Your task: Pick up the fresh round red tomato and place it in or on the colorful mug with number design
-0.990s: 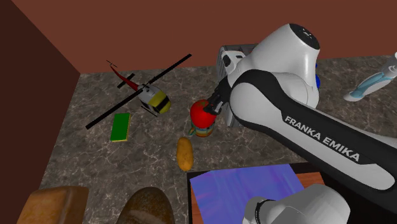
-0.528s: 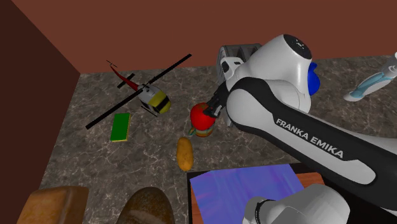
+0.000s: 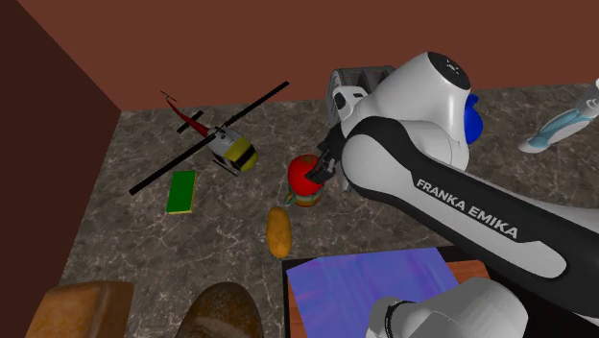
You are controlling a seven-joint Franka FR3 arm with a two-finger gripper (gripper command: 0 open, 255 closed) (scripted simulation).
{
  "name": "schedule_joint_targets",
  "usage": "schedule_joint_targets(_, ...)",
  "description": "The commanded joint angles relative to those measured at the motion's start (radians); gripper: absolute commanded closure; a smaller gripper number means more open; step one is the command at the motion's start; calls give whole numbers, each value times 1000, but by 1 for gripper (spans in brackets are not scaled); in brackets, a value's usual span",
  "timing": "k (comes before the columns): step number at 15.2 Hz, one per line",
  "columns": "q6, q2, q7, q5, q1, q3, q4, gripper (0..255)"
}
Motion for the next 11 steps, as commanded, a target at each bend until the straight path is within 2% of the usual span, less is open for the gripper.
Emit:
schedule_joint_targets(1,0,0,0,0,0,0,0,0)
schedule_joint_targets(5,-147,-79,23,-46,-38,-11,63,0)
schedule_joint_targets(11,-147,-79,23,-46,-38,-11,63,0)
